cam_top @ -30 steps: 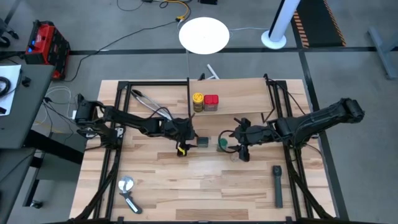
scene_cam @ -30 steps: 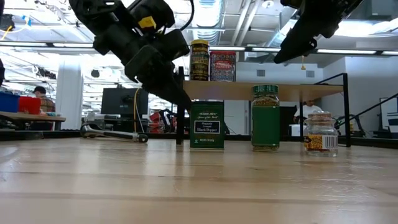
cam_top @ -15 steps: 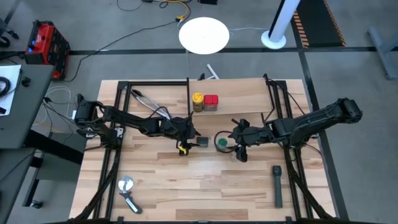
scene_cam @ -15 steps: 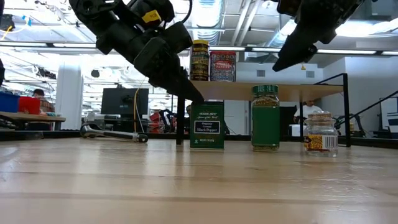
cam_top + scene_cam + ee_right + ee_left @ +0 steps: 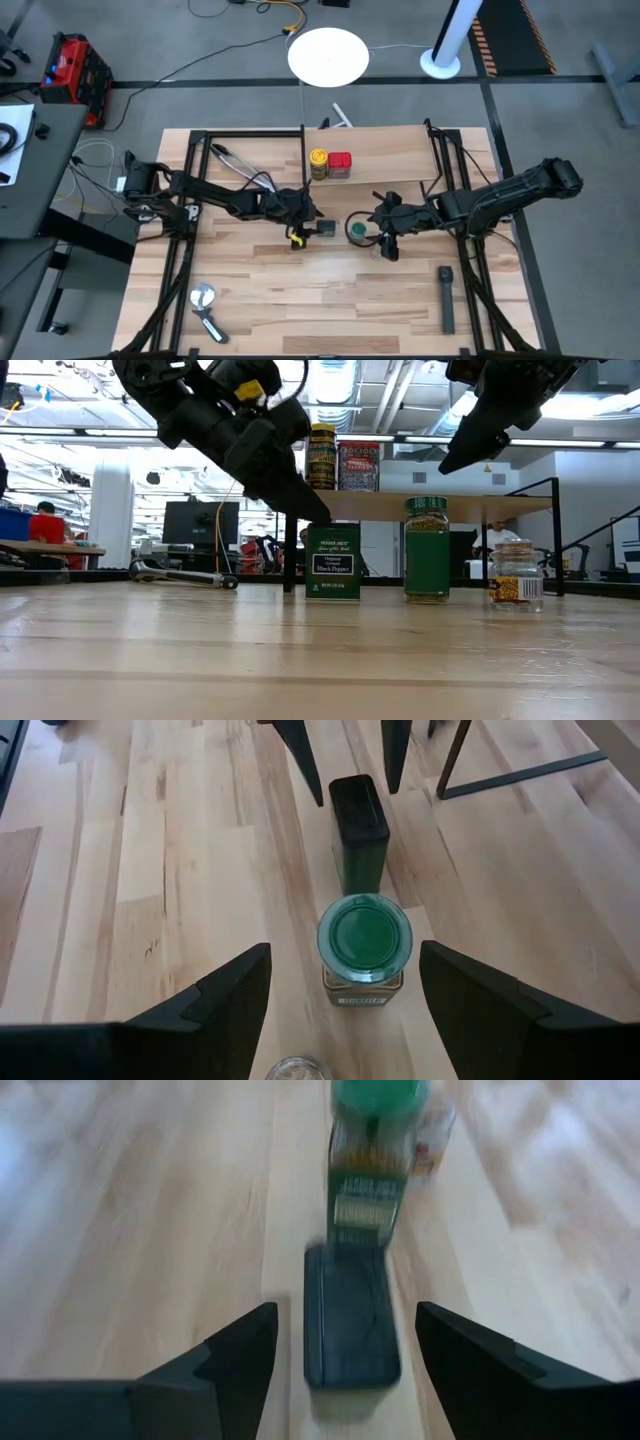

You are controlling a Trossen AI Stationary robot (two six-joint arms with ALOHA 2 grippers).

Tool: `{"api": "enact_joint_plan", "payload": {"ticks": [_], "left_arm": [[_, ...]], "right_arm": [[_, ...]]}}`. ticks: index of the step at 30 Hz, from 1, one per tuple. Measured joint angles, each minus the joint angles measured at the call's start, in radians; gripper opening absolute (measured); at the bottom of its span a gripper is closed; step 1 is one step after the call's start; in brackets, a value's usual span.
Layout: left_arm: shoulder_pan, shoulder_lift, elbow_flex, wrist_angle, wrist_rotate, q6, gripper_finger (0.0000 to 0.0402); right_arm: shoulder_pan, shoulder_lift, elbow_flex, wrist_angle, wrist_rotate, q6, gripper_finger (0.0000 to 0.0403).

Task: Shelf spices
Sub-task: Put the black seasoning can on the shelf

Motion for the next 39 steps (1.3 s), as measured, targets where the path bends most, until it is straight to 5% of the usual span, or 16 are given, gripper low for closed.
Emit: {"api": "enact_joint_plan", "payload": {"ticks": [15, 29, 39], "left_arm": [[-0.006, 0.088, 0.001, 0.102, 0.029, -0.065, 0.0226], [-0.016, 0.088, 0.002, 0.083, 0.016, -0.075, 0.0109], [-0.045, 0.070, 0.002, 0.062, 0.053, -0.073, 0.0109]], "right_arm": [[0.000, 0.000, 0.001, -0.038, 0.000, -0.003, 0.0260], [-0.003, 0.000, 0.001, -0.039, 0.000, -0.028, 0.0260], [-0.003, 0.000, 0.001, -0.038, 0.000, -0.037, 0.0260]]}}
